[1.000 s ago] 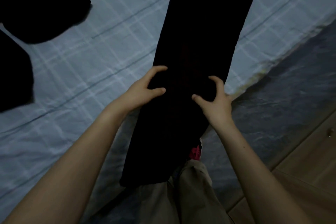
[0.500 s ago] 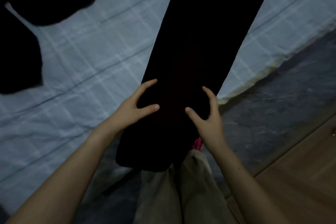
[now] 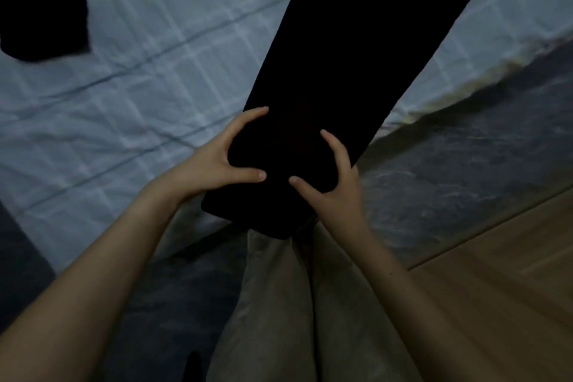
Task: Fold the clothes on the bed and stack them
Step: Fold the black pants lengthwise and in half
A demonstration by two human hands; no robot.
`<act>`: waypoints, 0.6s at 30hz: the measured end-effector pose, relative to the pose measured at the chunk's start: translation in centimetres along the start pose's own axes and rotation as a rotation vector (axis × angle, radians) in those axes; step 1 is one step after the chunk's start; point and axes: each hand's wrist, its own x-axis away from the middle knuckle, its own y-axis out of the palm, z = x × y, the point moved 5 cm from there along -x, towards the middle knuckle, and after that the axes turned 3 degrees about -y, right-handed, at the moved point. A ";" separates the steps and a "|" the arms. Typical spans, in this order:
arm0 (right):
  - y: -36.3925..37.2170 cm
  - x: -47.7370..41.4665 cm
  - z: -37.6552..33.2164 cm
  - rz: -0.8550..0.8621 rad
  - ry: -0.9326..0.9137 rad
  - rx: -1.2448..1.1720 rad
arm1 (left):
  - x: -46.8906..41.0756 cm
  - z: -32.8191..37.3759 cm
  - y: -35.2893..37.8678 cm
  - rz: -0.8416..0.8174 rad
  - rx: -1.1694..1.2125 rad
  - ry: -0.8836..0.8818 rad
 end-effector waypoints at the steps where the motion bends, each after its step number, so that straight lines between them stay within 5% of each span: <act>1: -0.1 0.0 -0.6 0.033 -0.021 0.012 | 0.3 0.3 -0.6 0.062 -0.023 0.014; 4: 0.7 -0.2 -1.9 0.061 -0.084 0.010 | 1.1 0.7 -2.6 0.234 -0.072 0.023; 10: 1.8 0.4 -2.0 -0.252 0.038 0.189 | 1.7 -0.1 -1.8 0.140 -0.147 -0.124; 14: -4.2 -3.1 -4.2 -0.461 0.089 0.669 | 1.0 2.0 -2.6 0.196 -1.048 -0.445; 16: -7.6 -7.2 -6.0 -0.279 0.080 0.837 | -1.6 5.5 -1.7 0.359 -1.132 -0.304; 18: -9.8 -11.4 -8.1 0.090 -0.040 0.825 | -5.9 8.8 -1.4 0.495 -1.019 -0.037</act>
